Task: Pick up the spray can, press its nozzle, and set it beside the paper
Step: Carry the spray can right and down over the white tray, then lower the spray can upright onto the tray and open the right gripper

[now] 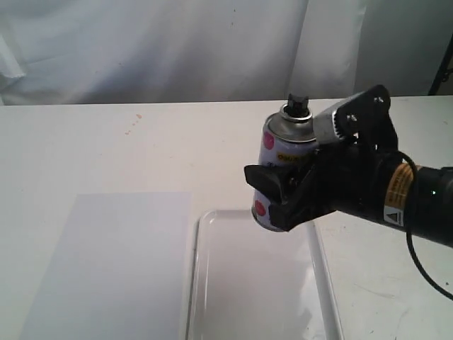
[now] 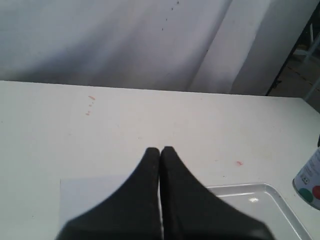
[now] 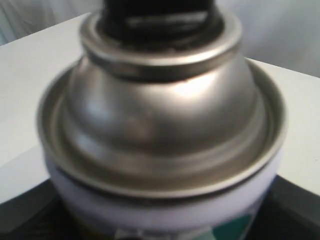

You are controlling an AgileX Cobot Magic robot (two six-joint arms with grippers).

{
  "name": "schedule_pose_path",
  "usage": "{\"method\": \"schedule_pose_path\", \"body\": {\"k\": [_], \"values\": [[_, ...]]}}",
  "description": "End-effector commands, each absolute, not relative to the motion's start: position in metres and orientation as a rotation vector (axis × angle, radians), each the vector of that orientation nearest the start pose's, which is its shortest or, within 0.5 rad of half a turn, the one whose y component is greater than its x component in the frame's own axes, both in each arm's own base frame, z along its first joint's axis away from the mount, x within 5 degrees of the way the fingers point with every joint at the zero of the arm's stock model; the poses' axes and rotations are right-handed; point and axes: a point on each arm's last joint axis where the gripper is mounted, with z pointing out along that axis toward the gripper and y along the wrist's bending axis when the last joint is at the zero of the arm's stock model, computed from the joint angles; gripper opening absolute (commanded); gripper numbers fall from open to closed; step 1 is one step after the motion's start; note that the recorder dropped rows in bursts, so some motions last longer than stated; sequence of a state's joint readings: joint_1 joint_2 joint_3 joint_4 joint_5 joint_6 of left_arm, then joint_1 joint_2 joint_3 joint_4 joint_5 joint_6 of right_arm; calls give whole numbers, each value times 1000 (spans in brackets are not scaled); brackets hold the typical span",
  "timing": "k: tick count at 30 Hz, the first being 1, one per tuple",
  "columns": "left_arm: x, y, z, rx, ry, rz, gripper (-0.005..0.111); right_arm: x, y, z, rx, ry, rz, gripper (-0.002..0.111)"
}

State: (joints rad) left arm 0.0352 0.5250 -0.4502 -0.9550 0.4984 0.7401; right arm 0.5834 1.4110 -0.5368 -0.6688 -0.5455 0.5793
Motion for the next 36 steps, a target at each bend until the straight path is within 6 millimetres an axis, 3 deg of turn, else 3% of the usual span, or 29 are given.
{"method": "schedule_pose_path", "body": {"k": [1,7,19,36], "values": [[89,-35,304,137,1795,-468,0,211,172,200,-815,1698,714,0],[71,-40,306,210,1764,-504,0,230,186,162,-939,1710,650,0],[69,-43,304,241,1789,-530,0,256,205,138,-1000,1680,656,0],[69,-43,303,254,1798,-515,0,258,214,112,-990,1646,775,0]]}}
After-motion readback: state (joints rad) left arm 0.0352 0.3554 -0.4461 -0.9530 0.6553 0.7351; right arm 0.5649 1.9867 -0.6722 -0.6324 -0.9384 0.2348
